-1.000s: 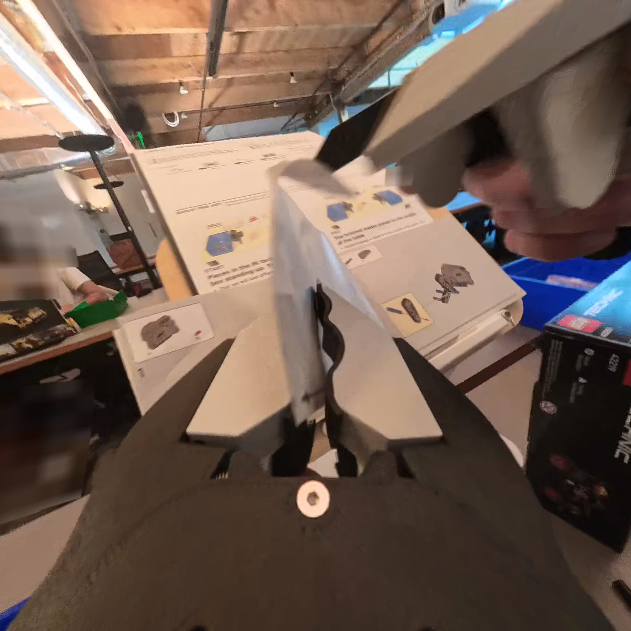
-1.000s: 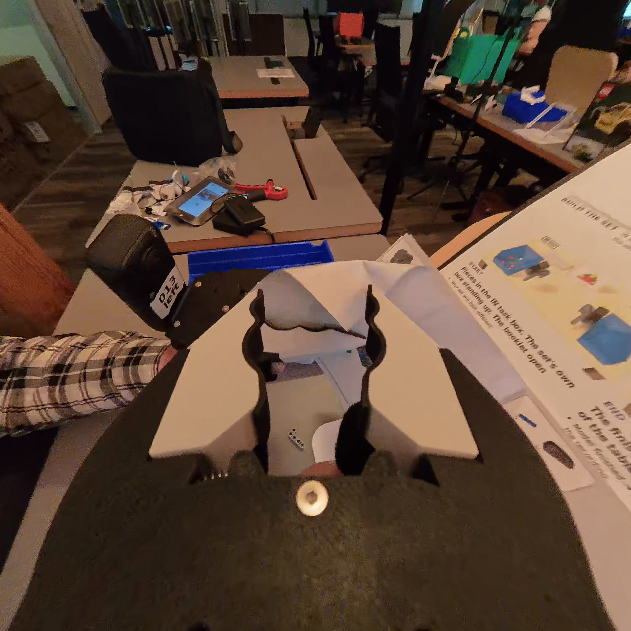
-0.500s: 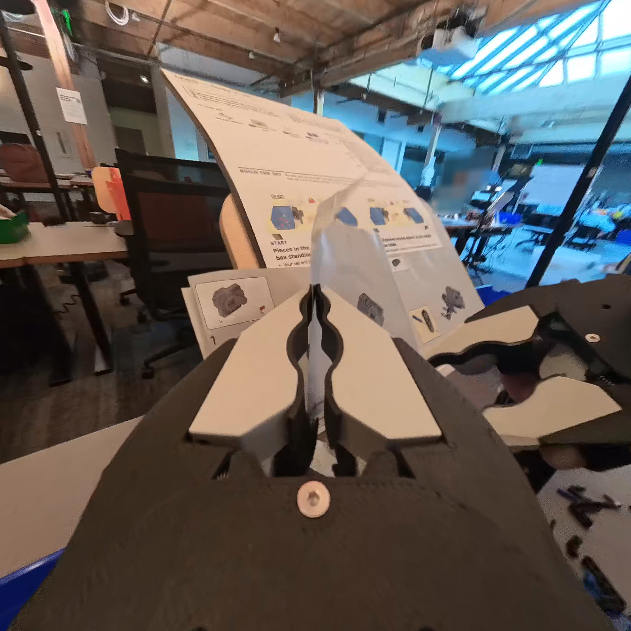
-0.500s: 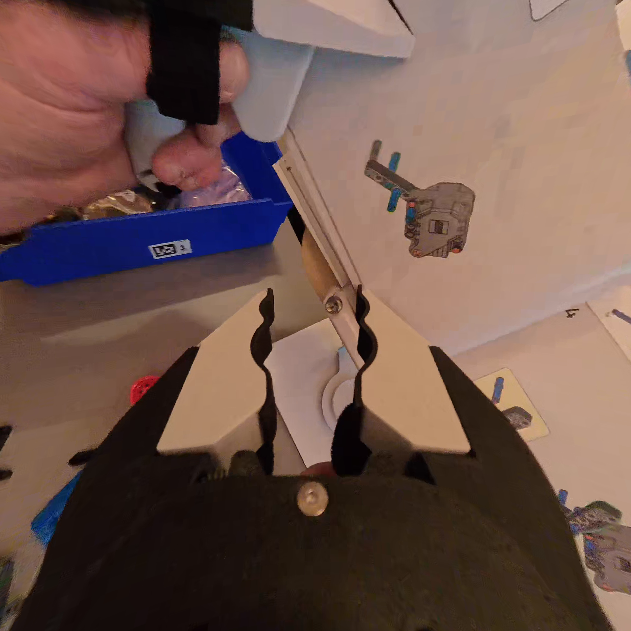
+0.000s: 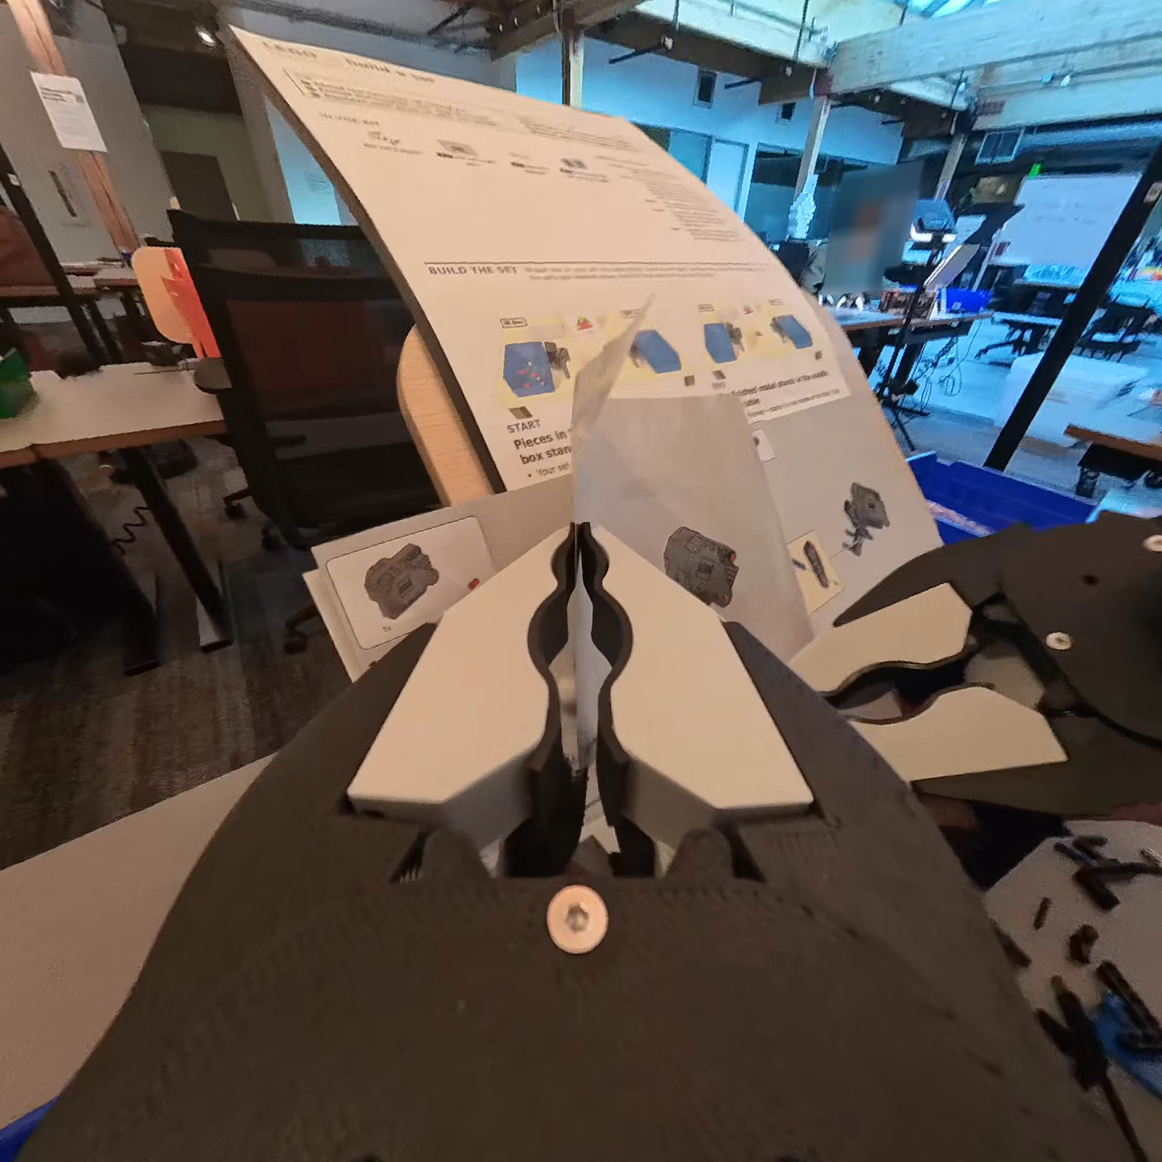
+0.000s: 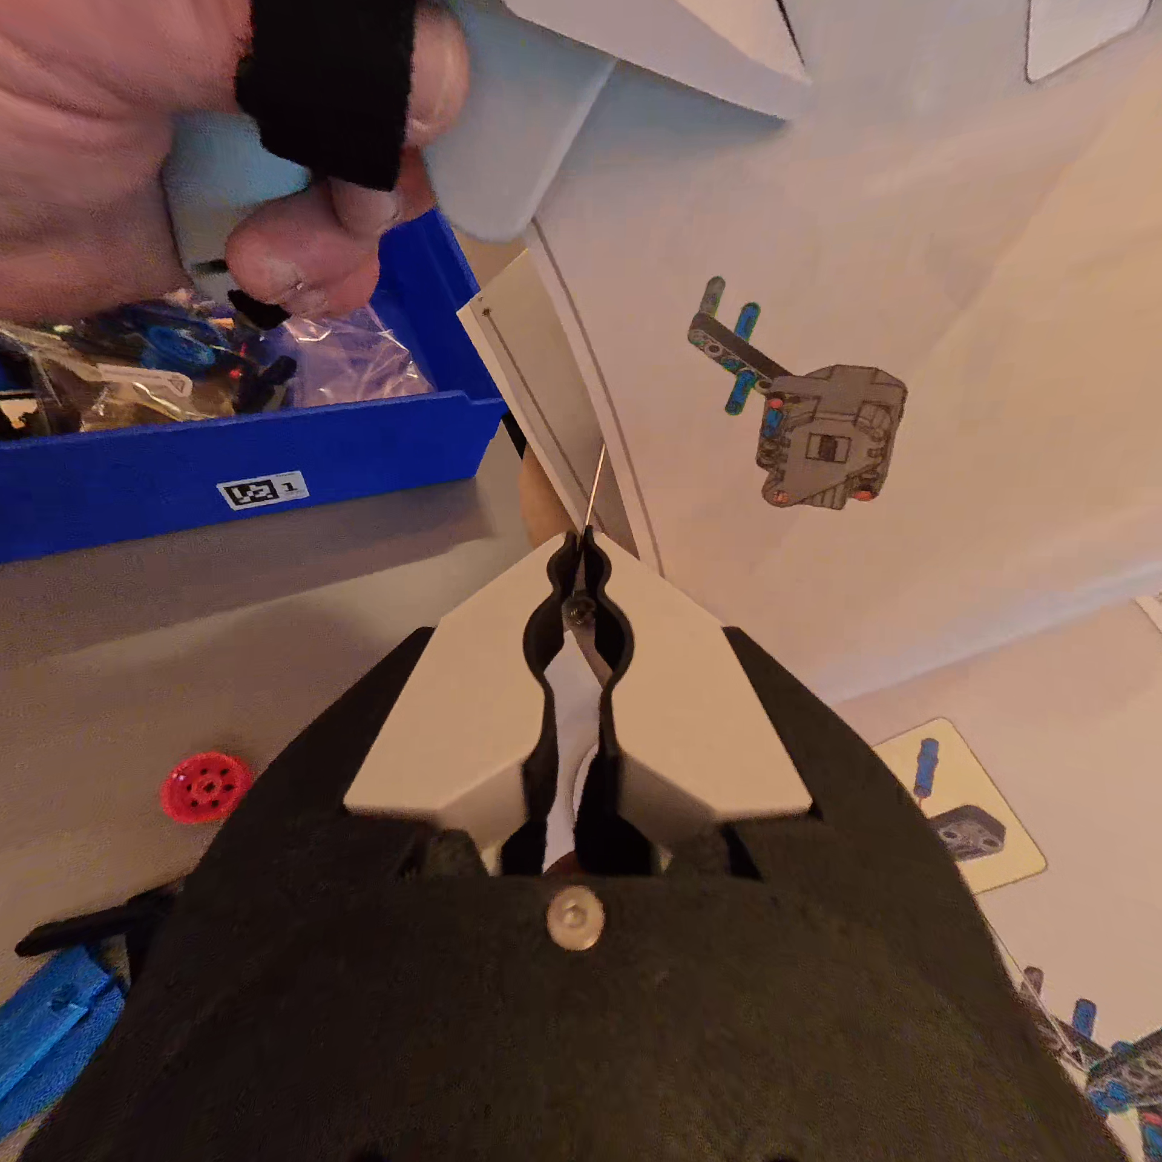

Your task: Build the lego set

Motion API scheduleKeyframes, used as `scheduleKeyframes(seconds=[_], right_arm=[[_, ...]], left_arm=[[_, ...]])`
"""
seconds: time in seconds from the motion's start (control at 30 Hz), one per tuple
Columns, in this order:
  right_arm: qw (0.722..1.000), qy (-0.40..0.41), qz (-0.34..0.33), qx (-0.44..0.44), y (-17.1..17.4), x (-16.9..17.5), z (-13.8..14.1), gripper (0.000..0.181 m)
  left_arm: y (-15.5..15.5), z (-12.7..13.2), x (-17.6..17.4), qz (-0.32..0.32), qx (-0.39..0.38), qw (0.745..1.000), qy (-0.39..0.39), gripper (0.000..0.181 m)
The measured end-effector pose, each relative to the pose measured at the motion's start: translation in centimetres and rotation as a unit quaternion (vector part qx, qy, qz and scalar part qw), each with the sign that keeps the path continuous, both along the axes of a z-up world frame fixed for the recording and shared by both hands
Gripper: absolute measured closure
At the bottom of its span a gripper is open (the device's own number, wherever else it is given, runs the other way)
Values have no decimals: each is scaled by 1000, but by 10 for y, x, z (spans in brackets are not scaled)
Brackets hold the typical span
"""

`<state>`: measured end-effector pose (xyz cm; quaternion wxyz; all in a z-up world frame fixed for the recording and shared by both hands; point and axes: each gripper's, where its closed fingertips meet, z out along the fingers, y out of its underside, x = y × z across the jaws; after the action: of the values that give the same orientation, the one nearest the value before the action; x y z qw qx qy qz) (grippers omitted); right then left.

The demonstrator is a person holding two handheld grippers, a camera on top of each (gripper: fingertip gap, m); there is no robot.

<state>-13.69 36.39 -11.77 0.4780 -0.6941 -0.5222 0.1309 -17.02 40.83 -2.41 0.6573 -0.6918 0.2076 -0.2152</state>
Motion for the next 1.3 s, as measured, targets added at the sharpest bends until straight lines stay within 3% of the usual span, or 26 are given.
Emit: scheduleKeyframes(seconds=[0.27,0.43,0.83,1.1,1.3], right_arm=[[996,-18,35,85,-7,1,-2,181],[994,18,35,99,-7,0,1,181],[987,31,50,151,-12,-1,2,181],[975,-9,61,213,-14,-3,-2,181],[978,22,49,202,-13,-1,3,181]], left_arm=[[14,-19,-15,23,-23,999,14,181],[18,-38,-25,32,-44,998,14,181],[21,-44,-39,29,-51,997,-41,181],[26,-48,-41,38,-50,997,-35,181],[28,-50,-43,44,-46,997,-34,181]])
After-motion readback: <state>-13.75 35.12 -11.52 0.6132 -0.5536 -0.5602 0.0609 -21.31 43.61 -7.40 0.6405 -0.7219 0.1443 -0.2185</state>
